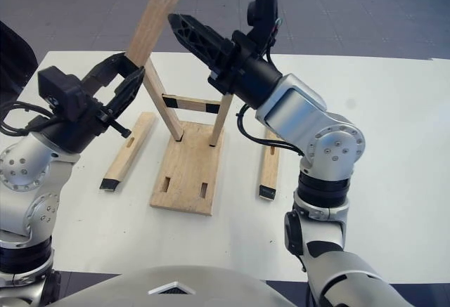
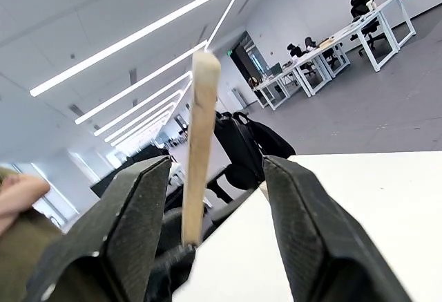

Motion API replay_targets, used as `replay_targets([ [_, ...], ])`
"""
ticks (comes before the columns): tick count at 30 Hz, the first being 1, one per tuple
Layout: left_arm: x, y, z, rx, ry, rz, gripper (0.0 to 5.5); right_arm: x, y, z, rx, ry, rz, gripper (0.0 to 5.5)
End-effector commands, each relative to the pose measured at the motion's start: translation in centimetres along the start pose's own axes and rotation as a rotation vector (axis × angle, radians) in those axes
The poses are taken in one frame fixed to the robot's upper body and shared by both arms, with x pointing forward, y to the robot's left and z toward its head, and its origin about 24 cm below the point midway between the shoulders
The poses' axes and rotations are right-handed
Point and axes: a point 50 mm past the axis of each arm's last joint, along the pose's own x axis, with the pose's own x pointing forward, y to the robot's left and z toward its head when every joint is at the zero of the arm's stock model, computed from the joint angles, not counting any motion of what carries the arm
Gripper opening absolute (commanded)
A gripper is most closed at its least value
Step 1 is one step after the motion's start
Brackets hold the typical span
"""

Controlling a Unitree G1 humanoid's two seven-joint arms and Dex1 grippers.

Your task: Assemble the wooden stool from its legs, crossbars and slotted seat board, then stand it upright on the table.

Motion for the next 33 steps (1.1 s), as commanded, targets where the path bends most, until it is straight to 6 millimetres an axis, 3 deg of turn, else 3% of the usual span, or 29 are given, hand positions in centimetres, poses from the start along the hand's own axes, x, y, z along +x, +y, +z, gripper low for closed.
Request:
replay_targets([
  [1, 0.1, -0.2, -0.3, 0.022, 0.006, -0.01, 1.34, 1.2, 0.9, 0.8, 0.08, -0.056, 0.049, 2.45],
  [3, 0.0, -0.2, -0.2, 0.025, 0.002, -0.015, 1.34, 1.6, 1.0, 1.1, 0.094, -0.066, 0.057, 2.45],
  [6, 0.1, -0.4, -0.2, 0.027, -0.008, -0.033, 1.34, 1.8, 0.9, 1.0, 0.085, -0.05, 0.047, 2.0],
  [14, 0.1, 0.0, 0.0, 0.026, -0.023, -0.059, 1.34, 1.7, 0.7, 0.4, 0.057, 0.02, 0.044, 0.44],
  [22, -0.1, 1.2, 0.0, 0.058, -0.017, -0.065, 1.34, 0.4, 0.8, 0.4, 0.03, 0.088, 0.07, 0.4],
  [27, 0.0, 0.5, -0.2, 0.036, -0.012, -0.088, 1.34, 0.4, 0.7, 0.6, 0.053, 0.056, 0.044, 0.4],
  [28, -0.1, 0.3, -0.4, 0.023, -0.005, -0.093, 1.7, 0.5, 0.5, 0.8, 0.059, 0.039, 0.03, 0.4],
  [33, -0.6, 0.4, -0.9, 0.031, 0.02, -0.101, 2.48, 0.4, -0.3, 1.4, 0.064, -0.006, -0.032, 0.4],
])
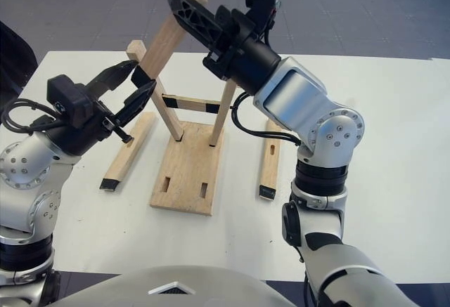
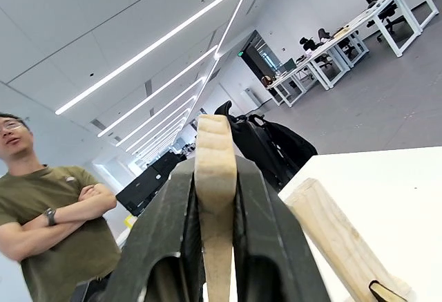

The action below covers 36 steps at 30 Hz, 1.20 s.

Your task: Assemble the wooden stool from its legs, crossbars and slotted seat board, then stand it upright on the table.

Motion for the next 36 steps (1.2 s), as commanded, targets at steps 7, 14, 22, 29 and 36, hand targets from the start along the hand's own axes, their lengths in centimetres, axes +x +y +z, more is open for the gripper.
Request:
replay_targets([
  [7, -3.8, -1.4, -4.1, -0.127, 0.2, -0.082, 2.51, -3.0, -0.6, 3.8, -0.071, -0.127, -0.119, 0.4],
  [14, -9.7, -2.1, -11.7, -0.119, 0.6, 0.057, 2.51, -11.1, 0.3, 5.1, -0.302, 0.058, -0.281, 0.4],
  [22, -8.6, -4.4, -13.1, -0.121, 0.658, 0.014, 2.51, -16.3, -8.7, -1.0, -0.261, 0.233, -0.796, 0.4],
  [29, -8.8, -4.6, -13.7, -0.112, 0.71, 0.018, 2.51, -16.9, -11.9, -0.5, -0.249, -0.011, -1.083, 0.4],
  [36, -8.4, -4.6, -13.7, -0.114, 0.699, 0.026, 2.51, -15.2, -11.5, -1.7, -0.361, 0.045, -1.163, 0.4],
])
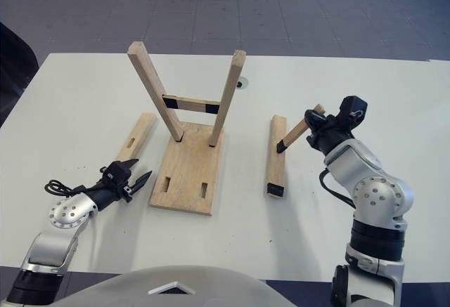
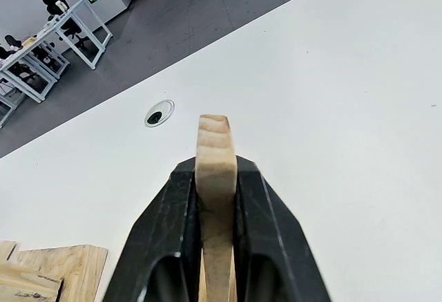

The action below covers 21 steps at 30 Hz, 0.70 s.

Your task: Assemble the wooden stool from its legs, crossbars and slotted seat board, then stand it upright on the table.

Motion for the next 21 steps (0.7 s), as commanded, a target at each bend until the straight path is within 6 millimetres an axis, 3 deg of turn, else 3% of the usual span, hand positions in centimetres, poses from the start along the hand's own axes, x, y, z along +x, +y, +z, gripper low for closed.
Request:
replay_targets([
  [1, 0.2, 0.2, 0.1, 0.005, 0.01, 0.02, 2.51, 0.2, 1.9, -1.5, -0.146, 0.042, -0.062, 0.4],
  [6, 0.6, 0.3, 0.3, 0.005, 0.004, 0.025, 2.51, 0.0, 4.9, -4.6, -0.437, 0.088, 0.01, 0.4],
  [10, 0.4, 0.3, 0.3, 0.001, 0.004, 0.038, 2.51, -1.8, 3.3, -6.8, -0.513, 0.133, 0.064, 0.4],
  [15, 0.7, -0.1, 0.4, -0.011, 0.0, 0.047, 2.51, -3.0, 2.0, -6.2, -0.472, 0.128, 0.232, 0.4],
  [21, 0.9, 0.0, 0.6, -0.012, -0.005, 0.051, 2.51, -1.8, 0.9, -5.6, -0.492, 0.146, 0.29, 0.4],
])
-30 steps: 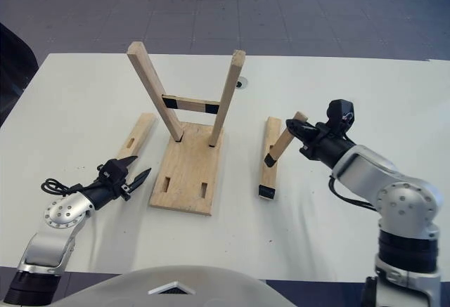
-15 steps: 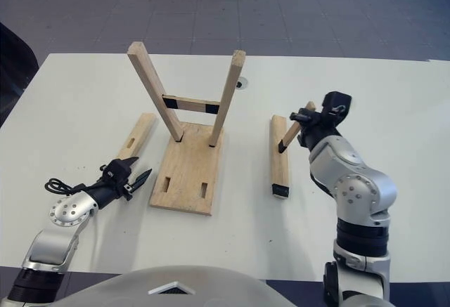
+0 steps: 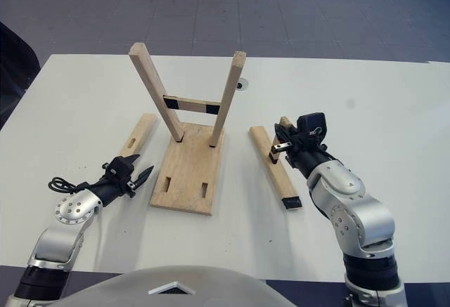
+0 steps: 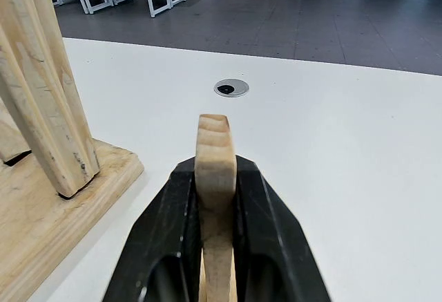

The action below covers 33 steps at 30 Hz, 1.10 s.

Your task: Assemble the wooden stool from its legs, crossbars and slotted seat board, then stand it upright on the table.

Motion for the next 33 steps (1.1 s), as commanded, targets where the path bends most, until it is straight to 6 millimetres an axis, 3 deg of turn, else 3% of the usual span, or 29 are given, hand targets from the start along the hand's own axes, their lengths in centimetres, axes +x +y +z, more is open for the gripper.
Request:
replay_targets([
  [1, 0.1, 0.1, 0.2, 0.002, 0.0, 0.011, 2.51, 0.3, -0.6, -2.3, 0.016, 0.131, -0.009, 0.4],
  [6, 0.1, 0.2, 0.2, 0.001, 0.001, 0.015, 2.51, 0.1, -0.3, -3.1, 0.009, 0.144, -0.002, 0.4],
  [17, 0.3, 0.3, 0.3, 0.001, -0.003, 0.014, 2.51, 0.2, 0.0, -2.2, 0.01, 0.087, -0.024, 0.4],
  [19, 0.2, 0.2, 0.3, -0.002, -0.001, 0.015, 2.51, 0.2, 0.2, -1.8, 0.023, 0.067, -0.022, 0.87],
  [27, 0.0, -0.2, -0.5, -0.019, 0.013, 0.016, 2.51, 0.0, 0.3, 2.7, 0.02, -0.09, -0.011, 2.01],
  [33, -0.1, -0.3, -0.7, -0.029, 0.019, 0.026, 2.51, 1.5, 0.5, 11.6, 0.108, -0.343, -0.009, 2.01],
])
